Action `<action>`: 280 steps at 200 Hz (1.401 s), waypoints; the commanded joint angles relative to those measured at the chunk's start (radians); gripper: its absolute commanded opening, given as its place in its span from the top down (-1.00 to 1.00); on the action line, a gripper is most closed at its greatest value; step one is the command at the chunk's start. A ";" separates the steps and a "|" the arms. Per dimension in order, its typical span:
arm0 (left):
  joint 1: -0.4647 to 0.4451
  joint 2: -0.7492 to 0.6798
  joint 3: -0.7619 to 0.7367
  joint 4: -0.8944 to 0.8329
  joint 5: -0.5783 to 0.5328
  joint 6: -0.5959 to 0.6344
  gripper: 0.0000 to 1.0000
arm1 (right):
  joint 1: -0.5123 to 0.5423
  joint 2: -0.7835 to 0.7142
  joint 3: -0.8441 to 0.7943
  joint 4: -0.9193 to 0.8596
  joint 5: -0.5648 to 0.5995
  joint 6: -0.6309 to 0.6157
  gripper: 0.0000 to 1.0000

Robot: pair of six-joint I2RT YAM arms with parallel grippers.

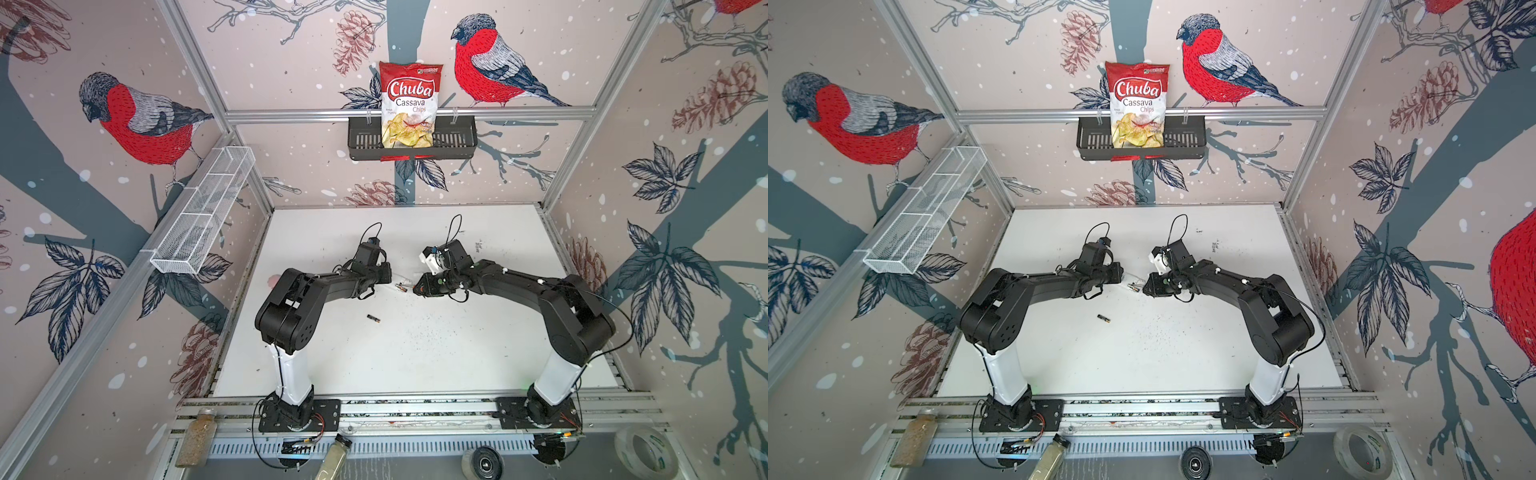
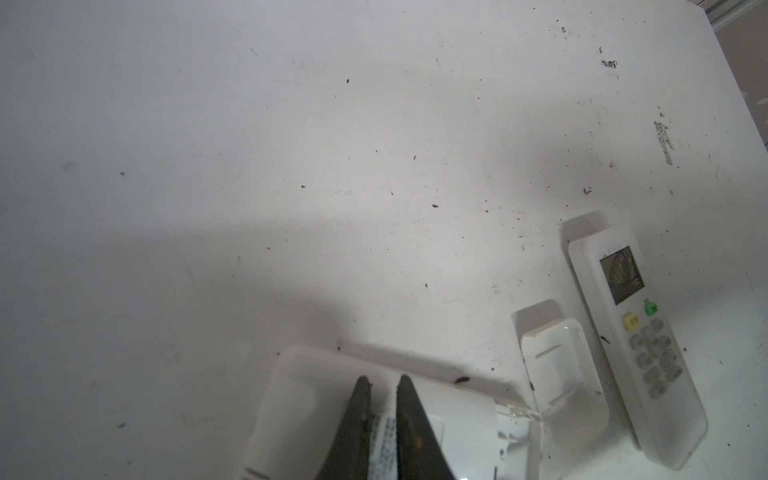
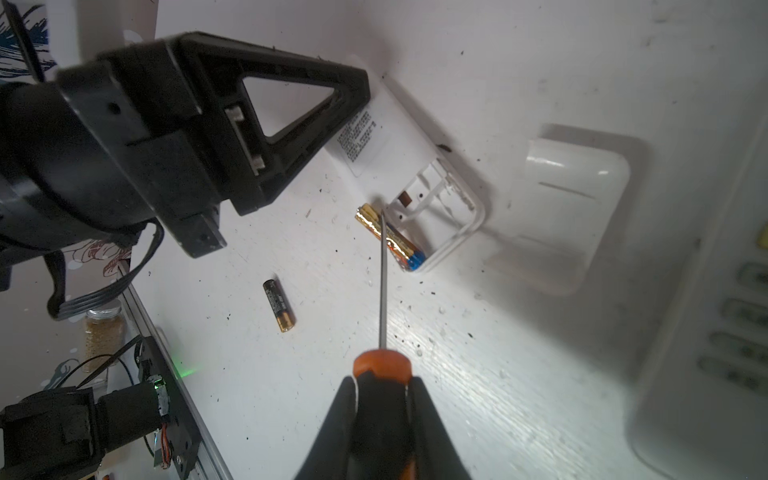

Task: Unload the batteries from the remote control
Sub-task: 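Pry the second battery up with the screwdriver tip while the left gripper holds the remote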

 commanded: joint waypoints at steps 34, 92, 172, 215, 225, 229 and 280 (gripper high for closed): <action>0.000 0.010 -0.008 -0.087 -0.004 -0.005 0.69 | 0.012 -0.023 -0.016 0.003 -0.023 -0.009 0.86; 0.000 0.017 -0.008 -0.086 -0.004 -0.006 0.69 | 0.038 -0.053 -0.057 0.010 -0.017 -0.007 0.87; 0.000 0.015 -0.007 -0.087 -0.003 -0.005 0.69 | 0.022 -0.075 -0.059 -0.013 0.029 -0.005 0.87; 0.001 0.011 -0.001 -0.095 -0.008 -0.002 0.69 | 0.007 -0.084 -0.064 -0.018 0.033 -0.009 0.87; 0.001 0.011 0.002 -0.096 -0.005 -0.002 0.69 | 0.003 -0.079 -0.064 -0.021 0.034 -0.012 0.87; 0.001 0.012 0.002 -0.096 -0.006 -0.001 0.69 | 0.003 -0.078 -0.065 -0.021 0.035 -0.012 0.87; 0.001 0.016 0.007 -0.104 -0.009 0.003 0.70 | 0.000 -0.049 -0.061 -0.010 0.032 -0.011 0.87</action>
